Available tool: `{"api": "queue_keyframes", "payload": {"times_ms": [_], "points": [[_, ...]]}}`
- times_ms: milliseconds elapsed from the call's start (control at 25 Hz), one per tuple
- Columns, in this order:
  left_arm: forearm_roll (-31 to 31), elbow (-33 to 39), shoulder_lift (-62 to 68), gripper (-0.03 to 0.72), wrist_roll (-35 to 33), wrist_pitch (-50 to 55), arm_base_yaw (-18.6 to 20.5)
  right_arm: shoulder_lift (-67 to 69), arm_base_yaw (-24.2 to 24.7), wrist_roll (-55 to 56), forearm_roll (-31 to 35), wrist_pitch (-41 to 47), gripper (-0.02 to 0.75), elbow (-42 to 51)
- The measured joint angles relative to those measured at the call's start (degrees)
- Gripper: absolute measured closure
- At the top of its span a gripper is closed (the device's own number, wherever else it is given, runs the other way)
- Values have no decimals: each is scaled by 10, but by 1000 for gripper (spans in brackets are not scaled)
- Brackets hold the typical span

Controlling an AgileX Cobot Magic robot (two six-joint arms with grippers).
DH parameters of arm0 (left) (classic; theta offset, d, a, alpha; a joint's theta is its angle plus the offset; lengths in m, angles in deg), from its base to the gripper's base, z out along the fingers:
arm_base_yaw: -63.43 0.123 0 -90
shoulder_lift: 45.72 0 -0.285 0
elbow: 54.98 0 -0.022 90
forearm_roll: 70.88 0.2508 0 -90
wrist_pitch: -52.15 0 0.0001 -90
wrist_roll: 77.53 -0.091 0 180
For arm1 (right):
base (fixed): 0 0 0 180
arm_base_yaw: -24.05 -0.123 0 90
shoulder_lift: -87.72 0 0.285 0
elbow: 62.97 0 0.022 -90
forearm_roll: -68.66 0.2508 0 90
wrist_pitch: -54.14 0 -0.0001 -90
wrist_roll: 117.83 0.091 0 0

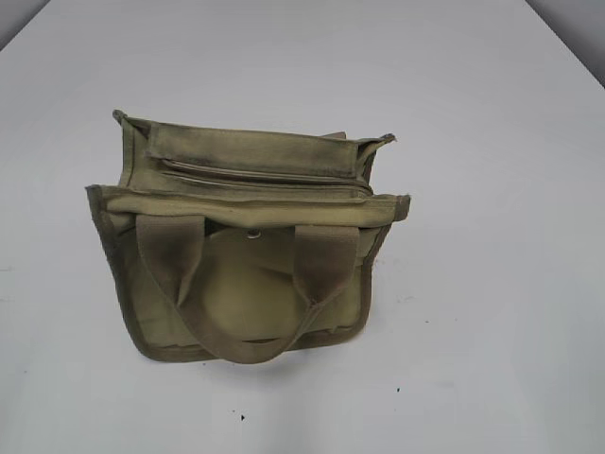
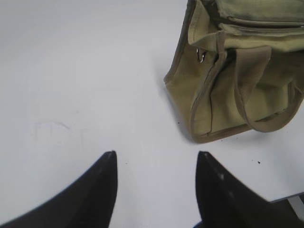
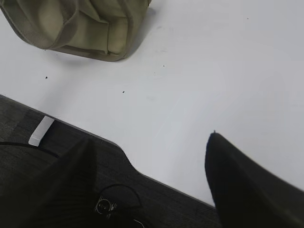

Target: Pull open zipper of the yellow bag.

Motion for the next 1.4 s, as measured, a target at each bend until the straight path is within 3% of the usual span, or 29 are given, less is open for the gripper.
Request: {"api": "queue_keyframes", "payload": {"times_ms": [680, 800, 880, 1120, 1400], "points": [[0, 2, 1, 276, 0, 0, 0, 0, 3, -1, 12, -2, 184, 0], [0, 2, 1, 276, 0, 0, 2, 0, 49, -1, 15, -3, 184, 0], [0, 2, 1, 276, 0, 0, 14, 0, 107, -1, 16, -4, 184, 0], [1, 2, 1, 276, 0, 0, 74, -1, 241, -1, 16, -4, 184, 0], [1, 2, -16, 276, 0, 0, 80, -42, 270, -1, 21, -7, 184, 0]]}}
